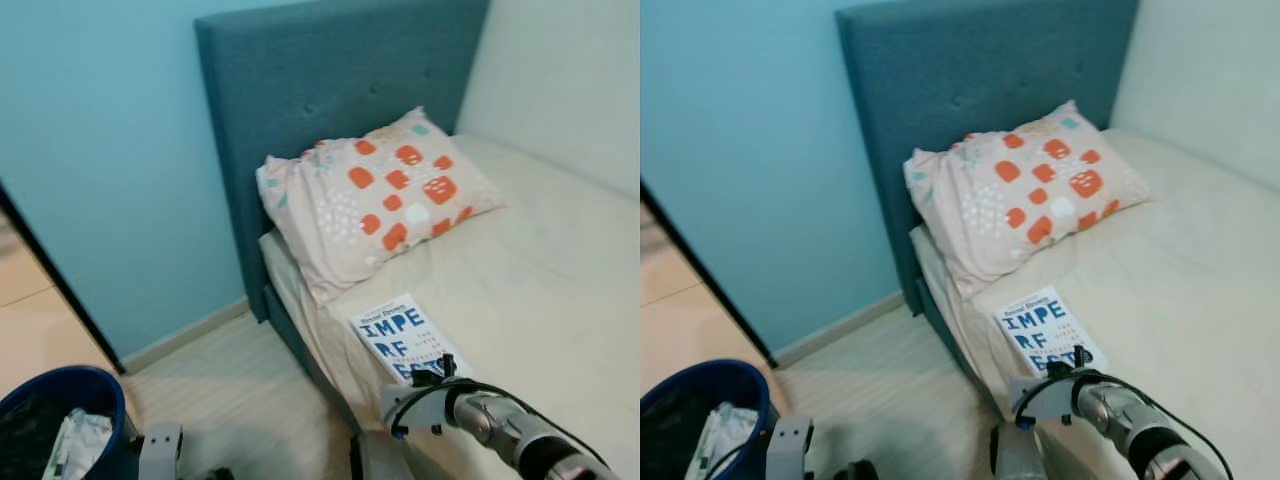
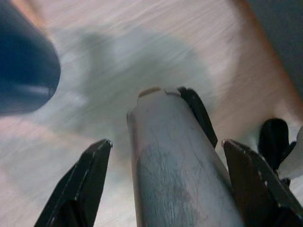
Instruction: Clean up the room
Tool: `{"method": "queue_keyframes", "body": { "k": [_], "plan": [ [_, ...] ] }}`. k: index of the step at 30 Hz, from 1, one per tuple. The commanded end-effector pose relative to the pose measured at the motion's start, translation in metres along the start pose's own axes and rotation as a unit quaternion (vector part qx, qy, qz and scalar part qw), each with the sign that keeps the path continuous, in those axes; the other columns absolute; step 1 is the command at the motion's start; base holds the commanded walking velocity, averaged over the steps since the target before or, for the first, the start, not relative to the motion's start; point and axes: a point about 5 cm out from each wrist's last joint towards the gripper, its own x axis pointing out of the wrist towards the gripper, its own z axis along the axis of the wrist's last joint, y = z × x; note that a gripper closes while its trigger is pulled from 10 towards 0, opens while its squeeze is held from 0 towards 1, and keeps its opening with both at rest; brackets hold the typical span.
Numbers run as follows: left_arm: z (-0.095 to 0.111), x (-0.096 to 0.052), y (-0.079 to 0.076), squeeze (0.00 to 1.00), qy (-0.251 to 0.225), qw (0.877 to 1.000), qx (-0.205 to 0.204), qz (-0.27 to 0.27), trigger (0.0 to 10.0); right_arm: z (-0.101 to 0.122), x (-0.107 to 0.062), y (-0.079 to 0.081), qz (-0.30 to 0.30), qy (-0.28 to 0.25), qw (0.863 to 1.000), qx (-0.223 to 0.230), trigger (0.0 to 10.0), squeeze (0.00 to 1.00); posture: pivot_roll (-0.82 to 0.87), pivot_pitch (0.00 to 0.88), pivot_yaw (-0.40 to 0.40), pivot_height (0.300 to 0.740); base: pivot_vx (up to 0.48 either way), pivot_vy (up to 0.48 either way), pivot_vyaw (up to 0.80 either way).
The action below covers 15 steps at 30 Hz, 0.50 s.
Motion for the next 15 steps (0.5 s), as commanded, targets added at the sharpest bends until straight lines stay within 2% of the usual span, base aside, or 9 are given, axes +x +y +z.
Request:
{"method": "queue_keyframes", "body": {
  "k": [1,4,5,6,13,15],
  "plan": [
    [-0.028,-0.005,-0.003,0.0,0.056,0.998,-0.003,-0.003,10.0,-0.006,-0.001,0.003,0.007,0.018,0.999,-0.033,10.0,0.0,-0.2,0.151,0.007,0.602,0.0,0.0,0.0],
    [-0.03,-0.004,-0.006,0.0,0.058,0.998,-0.003,-0.004,10.0,-0.007,-0.001,0.002,0.0,0.02,0.999,-0.045,10.0,0.0,-0.2,0.151,0.007,0.602,0.0,0.0,0.0],
    [-0.033,-0.003,-0.013,0.0,0.06,0.998,-0.002,-0.008,10.0,-0.006,0.0,-0.002,-0.012,0.014,0.997,-0.079,10.0,0.0,-0.2,0.153,0.007,0.602,0.0,0.0,0.0],
    [-0.033,-0.003,-0.016,0.0,0.061,0.998,-0.001,-0.01,10.0,-0.005,0.0,-0.006,-0.02,0.011,0.995,-0.095,10.0,0.0,-0.2,0.154,0.007,0.602,0.0,0.0,0.0],
    [-0.037,-0.002,-0.028,0.0,0.065,0.998,0.002,-0.016,10.0,0.001,0.002,-0.023,-0.071,-0.012,0.99,-0.123,10.0,0.0,-0.2,0.166,0.004,0.602,0.0,0.0,0.0],
    [-0.043,-0.002,-0.039,0.0,0.069,0.997,0.004,-0.022,10.0,0.009,0.004,-0.031,-0.092,-0.041,0.984,-0.146,10.0,0.0,-0.19,0.18,-0.001,0.602,0.0,0.0,0.0]
  ]
}}
